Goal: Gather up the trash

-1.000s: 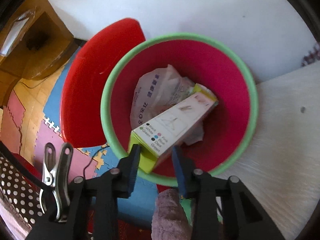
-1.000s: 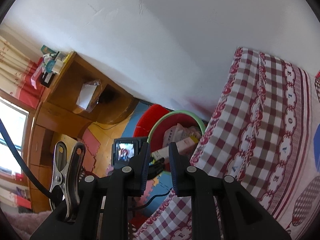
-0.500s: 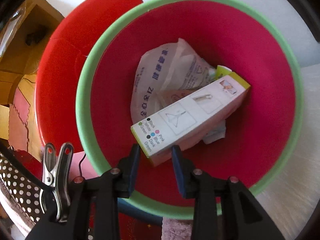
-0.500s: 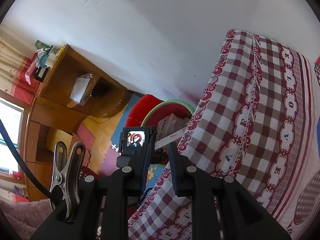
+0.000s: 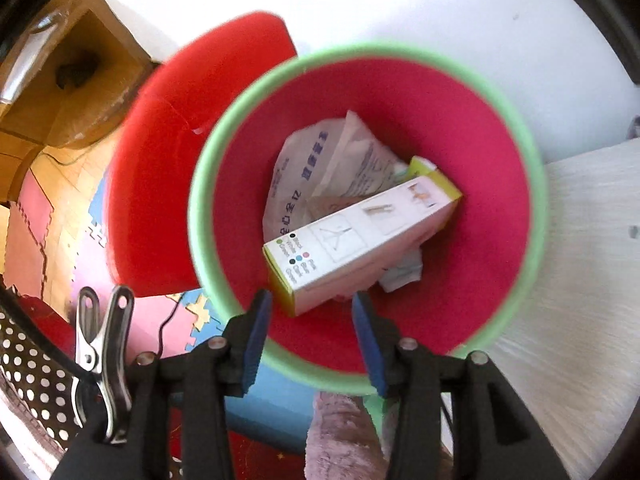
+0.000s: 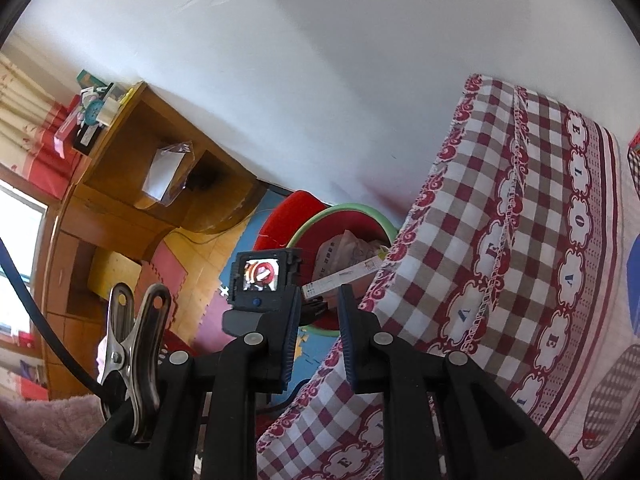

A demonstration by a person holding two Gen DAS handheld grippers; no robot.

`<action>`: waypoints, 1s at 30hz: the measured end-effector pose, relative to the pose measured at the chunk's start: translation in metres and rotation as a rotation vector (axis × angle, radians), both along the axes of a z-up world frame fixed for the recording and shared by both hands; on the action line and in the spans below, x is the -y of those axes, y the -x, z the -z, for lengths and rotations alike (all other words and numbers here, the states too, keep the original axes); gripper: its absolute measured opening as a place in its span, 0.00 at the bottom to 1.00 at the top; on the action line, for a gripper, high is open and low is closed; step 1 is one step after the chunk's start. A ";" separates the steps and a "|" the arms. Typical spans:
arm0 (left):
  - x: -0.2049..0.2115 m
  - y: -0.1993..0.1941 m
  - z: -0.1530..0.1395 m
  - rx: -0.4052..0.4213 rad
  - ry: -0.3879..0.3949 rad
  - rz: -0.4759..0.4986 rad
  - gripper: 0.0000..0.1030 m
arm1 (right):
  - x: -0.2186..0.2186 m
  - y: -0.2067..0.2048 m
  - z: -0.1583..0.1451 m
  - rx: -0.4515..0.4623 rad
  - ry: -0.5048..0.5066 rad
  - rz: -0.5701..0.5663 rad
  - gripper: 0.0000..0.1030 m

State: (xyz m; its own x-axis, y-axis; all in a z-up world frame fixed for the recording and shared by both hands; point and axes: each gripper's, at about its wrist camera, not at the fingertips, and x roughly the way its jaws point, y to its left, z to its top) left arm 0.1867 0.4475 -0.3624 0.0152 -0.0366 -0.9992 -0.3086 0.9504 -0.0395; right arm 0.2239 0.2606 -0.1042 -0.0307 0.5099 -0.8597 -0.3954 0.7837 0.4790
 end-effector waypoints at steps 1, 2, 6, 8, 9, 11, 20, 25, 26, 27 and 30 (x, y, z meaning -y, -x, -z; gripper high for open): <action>0.000 0.002 -0.007 0.013 -0.002 -0.001 0.44 | -0.002 0.002 -0.003 0.008 -0.002 -0.008 0.20; 0.000 0.005 -0.017 0.030 -0.002 -0.006 0.46 | -0.003 0.004 -0.005 0.015 0.000 -0.014 0.20; 0.000 0.012 -0.052 0.084 0.001 -0.038 0.48 | -0.008 0.011 -0.014 0.034 -0.006 -0.032 0.20; -0.002 0.014 -0.071 0.102 -0.002 -0.046 0.48 | -0.008 0.013 -0.017 0.043 -0.011 -0.037 0.20; -0.002 0.015 -0.079 0.114 -0.004 -0.050 0.48 | -0.009 0.015 -0.019 0.048 -0.013 -0.038 0.20; -0.001 0.021 -0.097 0.134 -0.008 -0.057 0.48 | -0.008 0.018 -0.021 0.052 -0.016 -0.041 0.20; -0.002 0.041 -0.155 0.199 -0.016 -0.098 0.49 | -0.005 0.031 -0.028 0.079 -0.033 -0.074 0.21; 0.003 0.051 -0.185 0.220 -0.008 -0.104 0.49 | -0.003 0.039 -0.031 0.100 -0.031 -0.096 0.23; 0.003 0.053 -0.190 0.223 -0.007 -0.104 0.49 | -0.001 0.041 -0.032 0.104 -0.030 -0.097 0.24; 0.004 0.056 -0.195 0.225 -0.004 -0.105 0.49 | 0.001 0.043 -0.032 0.107 -0.030 -0.097 0.25; 0.007 0.064 -0.212 0.236 0.000 -0.112 0.49 | 0.004 0.045 -0.033 0.116 -0.030 -0.102 0.26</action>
State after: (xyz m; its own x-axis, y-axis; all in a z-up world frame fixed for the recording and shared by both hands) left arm 0.1231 0.4405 -0.1505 0.2518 -0.0212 -0.9675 -0.3941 0.9109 -0.1225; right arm 0.1784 0.2562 -0.0712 0.0155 0.5344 -0.8451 -0.5262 0.7231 0.4475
